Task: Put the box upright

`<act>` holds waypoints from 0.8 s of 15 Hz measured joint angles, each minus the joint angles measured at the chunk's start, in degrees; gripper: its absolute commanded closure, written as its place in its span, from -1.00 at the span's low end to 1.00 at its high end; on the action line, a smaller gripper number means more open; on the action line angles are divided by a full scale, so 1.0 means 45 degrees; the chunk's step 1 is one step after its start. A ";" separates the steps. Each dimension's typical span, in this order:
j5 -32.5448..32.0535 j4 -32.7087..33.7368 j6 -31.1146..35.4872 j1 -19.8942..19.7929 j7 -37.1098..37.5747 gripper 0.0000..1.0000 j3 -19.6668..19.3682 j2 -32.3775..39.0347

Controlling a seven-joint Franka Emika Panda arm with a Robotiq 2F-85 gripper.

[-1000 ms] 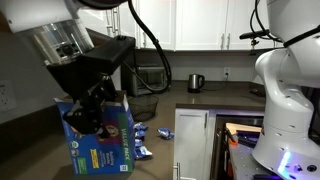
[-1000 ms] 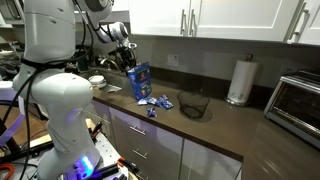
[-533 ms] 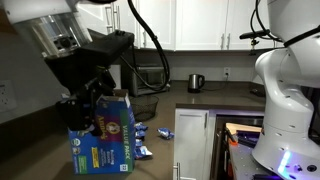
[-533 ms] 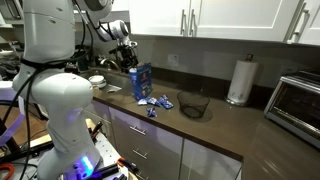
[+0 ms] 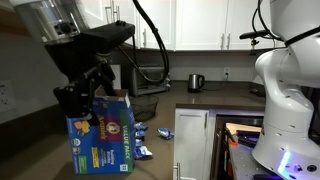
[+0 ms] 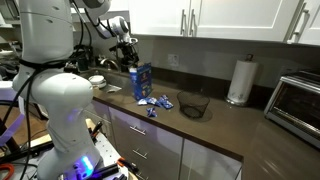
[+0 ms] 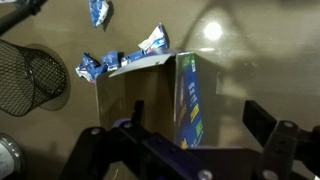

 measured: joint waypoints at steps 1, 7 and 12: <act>0.0000 0.0000 0.0000 -0.0005 -0.0002 -1.00 -0.0016 -0.0084; 0.0000 -0.0057 -0.0001 -0.0197 -0.0114 -1.00 -0.0077 -0.0987; -0.0001 -0.0571 0.0000 -0.0495 -0.0116 -1.00 -0.0091 -0.2096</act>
